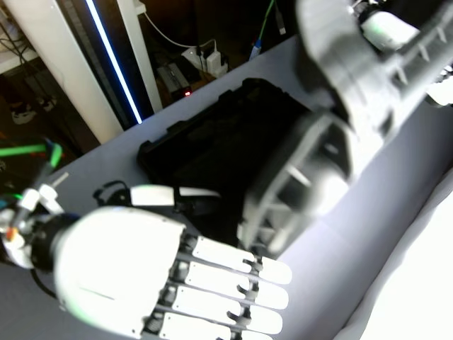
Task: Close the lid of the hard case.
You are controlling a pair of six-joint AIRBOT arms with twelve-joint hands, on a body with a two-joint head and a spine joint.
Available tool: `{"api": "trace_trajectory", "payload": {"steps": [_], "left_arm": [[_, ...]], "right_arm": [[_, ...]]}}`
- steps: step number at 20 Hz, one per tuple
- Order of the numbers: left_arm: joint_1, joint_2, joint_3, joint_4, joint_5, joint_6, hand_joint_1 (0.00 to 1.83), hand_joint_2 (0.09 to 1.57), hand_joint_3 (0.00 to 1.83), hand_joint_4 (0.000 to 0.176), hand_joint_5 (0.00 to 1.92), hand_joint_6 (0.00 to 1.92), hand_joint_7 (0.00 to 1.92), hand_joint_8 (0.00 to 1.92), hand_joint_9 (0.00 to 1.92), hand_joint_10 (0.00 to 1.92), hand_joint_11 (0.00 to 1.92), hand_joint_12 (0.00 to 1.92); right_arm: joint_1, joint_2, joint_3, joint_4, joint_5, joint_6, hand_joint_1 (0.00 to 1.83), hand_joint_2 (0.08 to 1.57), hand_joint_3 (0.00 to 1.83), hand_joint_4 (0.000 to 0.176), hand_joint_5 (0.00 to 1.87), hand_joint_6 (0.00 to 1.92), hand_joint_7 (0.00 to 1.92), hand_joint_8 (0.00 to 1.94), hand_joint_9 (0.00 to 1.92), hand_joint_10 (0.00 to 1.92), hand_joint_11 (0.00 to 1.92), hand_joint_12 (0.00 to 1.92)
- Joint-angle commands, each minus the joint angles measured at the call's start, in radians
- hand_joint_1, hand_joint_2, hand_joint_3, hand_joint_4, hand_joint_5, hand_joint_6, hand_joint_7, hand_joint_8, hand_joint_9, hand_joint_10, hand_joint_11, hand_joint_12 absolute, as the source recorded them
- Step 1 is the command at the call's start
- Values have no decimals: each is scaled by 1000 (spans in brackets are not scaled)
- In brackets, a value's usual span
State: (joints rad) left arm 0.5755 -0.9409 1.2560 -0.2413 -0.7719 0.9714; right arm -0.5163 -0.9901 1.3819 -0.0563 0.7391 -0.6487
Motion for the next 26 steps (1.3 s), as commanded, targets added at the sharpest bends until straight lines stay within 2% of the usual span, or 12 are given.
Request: {"api": "trace_trajectory", "payload": {"steps": [1,5,8,9,10,11,18,20,21,24,26], "left_arm": [[-4,17,-14,41,-165,-3,0,1076,0,0,17,2,25,3,23,6,52,25],[58,69,-82,54,-238,-3,0,1086,4,0,28,5,21,0,2,0,27,14],[108,89,-116,42,-278,-5,0,1057,0,0,0,0,2,0,5,2,31,16],[130,92,-122,37,-288,-16,0,1069,0,0,3,1,7,3,10,4,31,16],[155,92,-124,26,-300,-30,0,1086,7,0,6,2,14,5,15,6,31,17],[171,93,-125,20,-307,-37,0,1094,10,0,0,0,14,5,20,7,36,19],[282,136,-181,4,-376,-57,0,1109,8,0,28,9,59,15,62,15,55,28],[306,144,-184,1,-379,-76,0,1122,12,0,20,4,57,11,53,9,44,24],[317,146,-185,-2,-379,-82,0,1177,12,0,10,1,28,1,25,1,32,20],[339,153,-196,0,-380,-83,0,1169,0,0,11,0,8,0,13,0,9,10],[361,163,-208,2,-384,-83,0,1184,6,0,3,0,0,0,0,0,0,0]], "right_arm": [[7,5,-16,-11,162,8,113,1064,0,0,128,2,111,0,71,0,88,47],[-46,47,-80,-22,229,8,191,1074,2,0,145,6,115,4,94,8,113,60],[-86,61,-106,-22,254,11,175,1043,0,0,124,0,122,4,94,5,99,54],[-106,64,-113,-22,255,12,143,1040,0,7,126,2,135,8,100,6,107,58],[-124,61,-112,-21,254,20,155,1040,0,7,131,4,142,9,108,8,103,57],[-133,57,-109,-21,254,27,140,1035,0,0,131,3,147,9,115,9,103,57],[-191,46,-115,-21,254,56,219,1071,8,0,107,0,91,0,64,0,60,36],[-210,47,-115,-21,252,70,238,1082,9,0,121,5,111,7,68,1,42,28],[-222,46,-115,-21,251,79,240,1073,3,0,142,10,130,10,79,4,39,27],[-241,54,-123,-21,252,86,312,1110,14,0,102,0,96,0,52,0,11,15],[-251,70,-136,-21,252,86,266,1121,12,0,95,0,101,2,58,3,12,15]]}}
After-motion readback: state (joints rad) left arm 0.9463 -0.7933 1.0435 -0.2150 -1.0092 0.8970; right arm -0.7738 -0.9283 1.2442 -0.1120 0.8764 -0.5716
